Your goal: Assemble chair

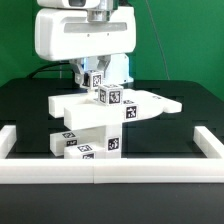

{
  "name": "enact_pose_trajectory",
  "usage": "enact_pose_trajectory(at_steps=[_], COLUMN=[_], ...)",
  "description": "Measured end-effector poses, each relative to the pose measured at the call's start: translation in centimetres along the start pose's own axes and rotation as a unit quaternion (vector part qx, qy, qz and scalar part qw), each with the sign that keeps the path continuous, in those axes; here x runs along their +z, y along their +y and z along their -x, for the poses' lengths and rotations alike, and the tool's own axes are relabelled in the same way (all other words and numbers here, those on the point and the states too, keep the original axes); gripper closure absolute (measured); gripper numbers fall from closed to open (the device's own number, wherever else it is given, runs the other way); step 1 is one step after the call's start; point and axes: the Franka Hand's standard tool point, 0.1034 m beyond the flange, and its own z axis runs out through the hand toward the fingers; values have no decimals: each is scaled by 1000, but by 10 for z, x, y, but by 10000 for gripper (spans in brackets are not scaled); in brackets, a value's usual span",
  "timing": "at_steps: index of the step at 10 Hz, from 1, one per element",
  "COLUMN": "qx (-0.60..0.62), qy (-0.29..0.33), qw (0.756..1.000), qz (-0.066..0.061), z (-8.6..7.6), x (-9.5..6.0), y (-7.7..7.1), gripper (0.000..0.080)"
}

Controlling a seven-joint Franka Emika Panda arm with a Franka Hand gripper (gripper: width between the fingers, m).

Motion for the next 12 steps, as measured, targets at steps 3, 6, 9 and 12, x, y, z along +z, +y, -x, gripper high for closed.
enact_pose_trajectory(at_steps=[3,6,9,12], qx=[1,-1,0,1], qy=[-1,-4,-5,-5], qw=[1000,1000,1000,1000], qz=[1,1,3,3], z=[1,3,4,4], x=[2,7,9,9], y=[1,1,3,3], gripper=[515,515,515,516])
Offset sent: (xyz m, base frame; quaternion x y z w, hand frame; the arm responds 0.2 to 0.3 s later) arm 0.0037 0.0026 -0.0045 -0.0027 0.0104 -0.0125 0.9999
